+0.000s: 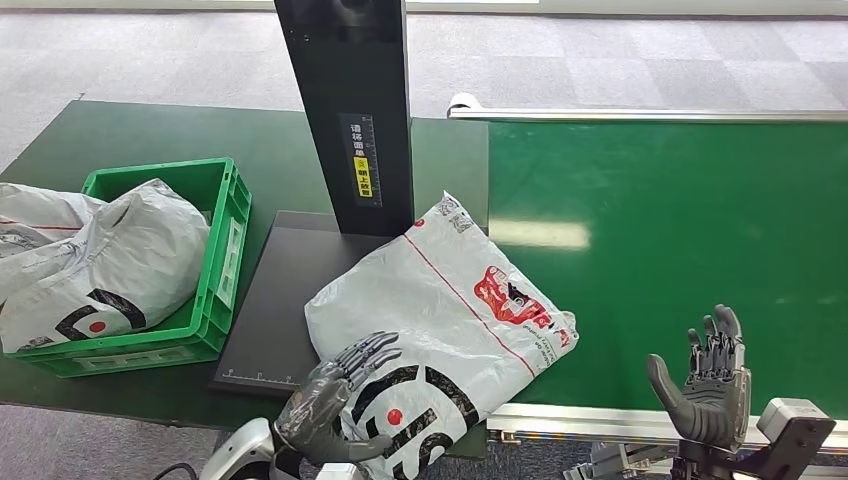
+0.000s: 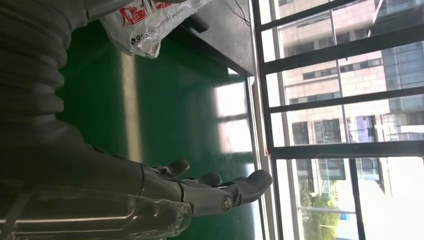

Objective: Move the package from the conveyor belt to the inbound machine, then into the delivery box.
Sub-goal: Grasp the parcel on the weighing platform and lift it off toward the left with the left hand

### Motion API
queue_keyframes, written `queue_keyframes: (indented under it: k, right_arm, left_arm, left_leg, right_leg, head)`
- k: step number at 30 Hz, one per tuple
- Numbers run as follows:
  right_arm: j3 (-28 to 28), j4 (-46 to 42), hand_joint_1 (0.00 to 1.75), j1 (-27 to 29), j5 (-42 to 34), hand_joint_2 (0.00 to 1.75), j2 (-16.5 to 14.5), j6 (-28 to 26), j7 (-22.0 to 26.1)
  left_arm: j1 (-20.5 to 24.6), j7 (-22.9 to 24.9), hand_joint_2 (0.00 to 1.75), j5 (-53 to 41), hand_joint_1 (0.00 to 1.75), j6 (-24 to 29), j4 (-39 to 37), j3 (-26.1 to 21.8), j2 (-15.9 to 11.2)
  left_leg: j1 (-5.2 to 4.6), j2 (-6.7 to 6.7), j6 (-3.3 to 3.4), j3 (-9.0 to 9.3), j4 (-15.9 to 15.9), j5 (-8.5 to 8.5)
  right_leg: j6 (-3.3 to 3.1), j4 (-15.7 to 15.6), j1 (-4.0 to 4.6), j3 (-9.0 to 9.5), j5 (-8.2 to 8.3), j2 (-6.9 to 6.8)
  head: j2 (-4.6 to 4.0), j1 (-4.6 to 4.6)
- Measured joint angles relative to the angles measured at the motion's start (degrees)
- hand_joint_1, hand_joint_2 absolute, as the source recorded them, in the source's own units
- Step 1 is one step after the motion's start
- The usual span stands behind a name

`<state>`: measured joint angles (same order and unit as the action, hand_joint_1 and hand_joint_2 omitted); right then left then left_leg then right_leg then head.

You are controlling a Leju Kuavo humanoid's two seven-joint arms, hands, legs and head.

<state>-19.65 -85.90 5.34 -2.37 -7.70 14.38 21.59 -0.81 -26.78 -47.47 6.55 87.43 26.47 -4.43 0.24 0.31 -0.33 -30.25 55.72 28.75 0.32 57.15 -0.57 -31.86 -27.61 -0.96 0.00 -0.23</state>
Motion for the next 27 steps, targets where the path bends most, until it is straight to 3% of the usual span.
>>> queue_keyframes:
  k: [7,18,27]
  right_arm:
    - [-0.1,-0.7,0.0,0.0,0.1,1.75,-0.6,0.0,-0.4]
    - [-0.4,-2.2,0.0,0.6,0.7,1.75,-1.8,0.9,-0.6]
    - [-0.4,-2.4,0.0,0.7,1.3,1.75,-2.7,1.3,-0.6]
  left_arm:
    - [0.8,0.9,1.75,-1.6,0.0,-0.2,-3.4,2.0,1.0]
    - [3.8,8.0,1.75,-16.8,0.0,8.3,-9.3,4.8,2.7]
    - [6.3,9.4,1.75,-20.0,0.0,9.7,-14.4,6.1,5.1]
  left_leg:
    - [0.0,0.0,0.0,0.0,0.0,0.0]
    - [0.0,0.0,0.0,0.01,0.0,0.0]
    - [0.0,0.0,0.0,0.0,0.0,0.0]
  right_leg:
    - [0.0,0.0,0.0,-0.01,0.0,0.0]
    - [0.0,0.0,0.0,-0.01,0.0,0.01]
    - [0.0,0.0,0.0,-0.01,0.0,0.0]
  head:
    - [0.0,-0.01]
    - [0.0,0.0]
    - [0.0,-0.01]
